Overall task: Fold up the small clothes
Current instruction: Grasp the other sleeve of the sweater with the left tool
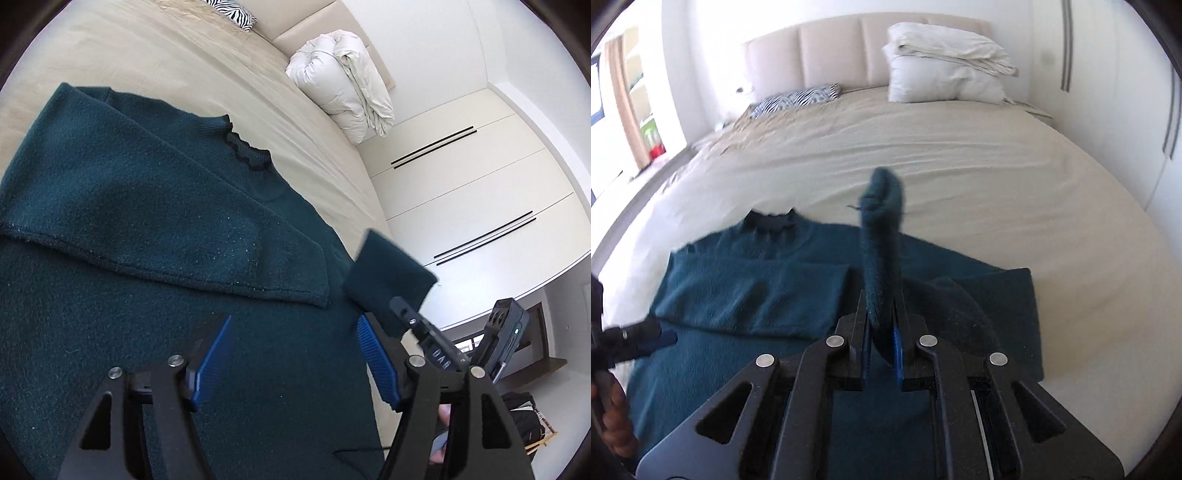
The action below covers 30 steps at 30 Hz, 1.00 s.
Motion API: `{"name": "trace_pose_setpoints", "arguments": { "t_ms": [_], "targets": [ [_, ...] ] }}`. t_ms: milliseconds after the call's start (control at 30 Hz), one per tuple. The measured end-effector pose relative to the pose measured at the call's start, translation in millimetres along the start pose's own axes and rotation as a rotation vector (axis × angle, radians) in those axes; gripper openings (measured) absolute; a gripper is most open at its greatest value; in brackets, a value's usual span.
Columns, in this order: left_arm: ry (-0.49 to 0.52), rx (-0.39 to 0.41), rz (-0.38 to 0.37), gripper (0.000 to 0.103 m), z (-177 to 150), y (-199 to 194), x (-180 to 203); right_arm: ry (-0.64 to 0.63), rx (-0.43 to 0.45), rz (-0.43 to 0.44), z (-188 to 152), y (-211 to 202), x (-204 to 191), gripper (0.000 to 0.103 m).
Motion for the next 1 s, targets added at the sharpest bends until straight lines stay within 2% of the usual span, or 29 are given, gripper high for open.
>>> {"name": "trace_pose_setpoints", "arguments": {
  "t_ms": [67,133,200,267,333,400,467,533,600,633,667,800,900,1000],
  "targets": [
    [-0.046,-0.036,-0.028,0.074,-1,11,-6,-0.044,-0.050,0.023,-12,18,-42,0.009],
    [-0.096,-0.066,-0.037,0.075,-4,22,-13,-0.077,-0.089,0.008,-28,33,-64,0.009],
    [-0.140,-0.095,-0.049,0.077,-6,34,-18,-0.046,-0.124,0.041,-52,38,-78,0.013],
    [-0.171,-0.110,-0.056,0.079,-9,45,-18,-0.027,-0.115,0.057,-63,40,-80,0.017],
    [-0.174,-0.116,-0.062,0.082,-11,55,-12,-0.024,-0.097,0.100,-70,36,-75,0.029],
    [-0.164,-0.116,-0.047,0.084,-13,64,-4,0.002,-0.090,0.164,-77,26,-73,0.067],
    [-0.145,-0.131,-0.022,0.081,-13,77,3,0.025,-0.067,0.191,-81,19,-75,0.068],
    [-0.119,-0.158,0.018,0.059,-13,90,7,0.062,-0.069,0.213,-89,10,-66,0.068],
    [-0.109,-0.202,0.063,0.016,-13,105,8,0.155,-0.075,0.271,-100,5,-54,0.068],
    [-0.103,-0.213,0.092,0.008,-13,109,8,0.200,-0.080,0.296,-105,4,-47,0.068],
    [-0.083,-0.209,0.117,0.009,-13,109,11,0.236,-0.085,0.314,-111,3,-40,0.068],
    [0.162,-0.138,0.202,0.009,-19,89,60,0.345,-0.083,0.360,-130,1,-17,0.068],
    [0.402,-0.042,0.245,0.009,-24,67,112,0.415,-0.073,0.405,-139,2,-6,0.068],
    [0.616,0.064,0.280,0.009,-29,43,157,0.409,-0.072,0.398,-142,1,-8,0.068]
  ]
}}
Point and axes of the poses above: each gripper's, at about its wrist camera, not at the fingertips, and y roughly the way its jaws point, x to its right, z to its top, the point moved 2 cm from there along y, roughly the way its jaws point, and after that the axes turned 7 degrees about -y, right-handed, at the moved point
